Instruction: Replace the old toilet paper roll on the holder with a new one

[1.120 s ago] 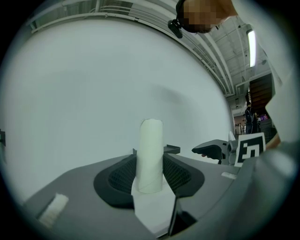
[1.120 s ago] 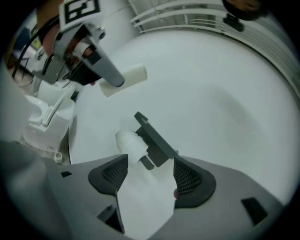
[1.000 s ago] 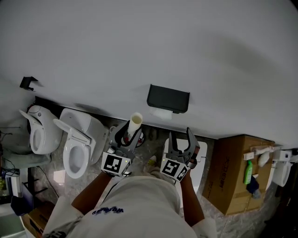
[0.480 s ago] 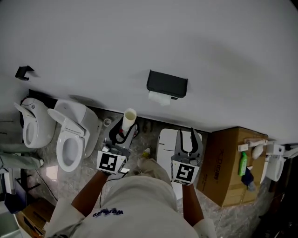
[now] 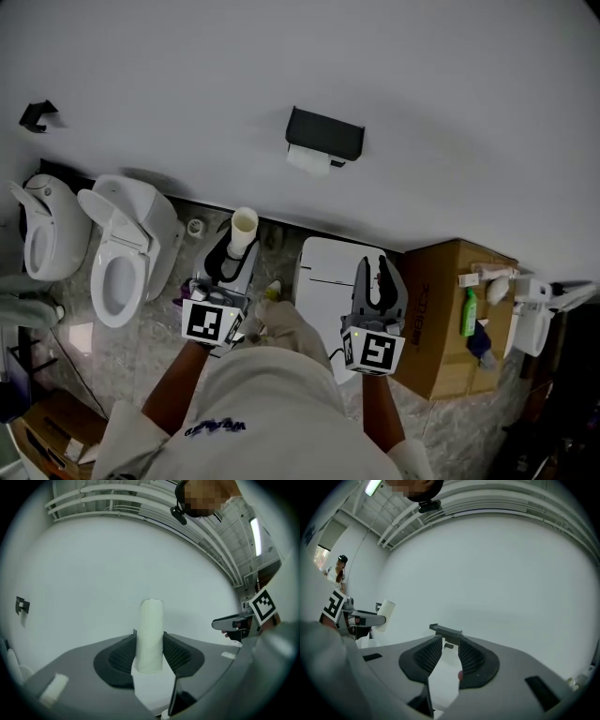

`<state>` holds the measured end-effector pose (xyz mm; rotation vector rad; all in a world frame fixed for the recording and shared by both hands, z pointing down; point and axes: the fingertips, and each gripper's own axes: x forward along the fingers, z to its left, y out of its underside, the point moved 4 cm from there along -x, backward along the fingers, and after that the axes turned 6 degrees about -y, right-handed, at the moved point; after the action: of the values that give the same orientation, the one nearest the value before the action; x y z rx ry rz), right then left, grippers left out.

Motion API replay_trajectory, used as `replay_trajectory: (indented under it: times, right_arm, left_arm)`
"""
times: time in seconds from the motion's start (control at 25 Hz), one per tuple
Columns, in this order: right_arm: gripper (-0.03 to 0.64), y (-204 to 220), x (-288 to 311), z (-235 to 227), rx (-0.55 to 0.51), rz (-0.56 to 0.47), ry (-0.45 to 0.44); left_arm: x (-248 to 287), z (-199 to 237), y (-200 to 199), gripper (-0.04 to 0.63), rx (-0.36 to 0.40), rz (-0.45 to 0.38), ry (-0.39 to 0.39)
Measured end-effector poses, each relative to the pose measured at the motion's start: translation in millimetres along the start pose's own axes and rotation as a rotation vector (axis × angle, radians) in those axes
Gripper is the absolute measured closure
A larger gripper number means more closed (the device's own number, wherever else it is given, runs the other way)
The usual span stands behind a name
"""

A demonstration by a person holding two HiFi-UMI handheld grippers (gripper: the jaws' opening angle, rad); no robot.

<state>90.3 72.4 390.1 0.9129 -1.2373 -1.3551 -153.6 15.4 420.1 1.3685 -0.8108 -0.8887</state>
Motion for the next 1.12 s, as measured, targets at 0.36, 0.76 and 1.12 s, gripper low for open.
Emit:
replay_trajectory:
  times: [0.36,0.76,1.12]
  right_arm:
    - [0.558,-11.4,-31.0,-1.4,0.041,-0.056,-0.011]
    - [0.606,-15.3,-51.3,3.6,0.057,-0.076,-0.036]
    - [0.614,-4.6,-64.6,-1.5,0.120,-0.071,-0.029]
  left_arm:
    - [-29.4,-18.7,-8.0,0.414,0.018,-0.036,-0.014]
    - [-51.1,-32.8,-16.0,0.414,0.016,-0.063,-0.017]
    - [-62.6,-44.9,-17.9,0.413,0.026,-0.065,-0.016]
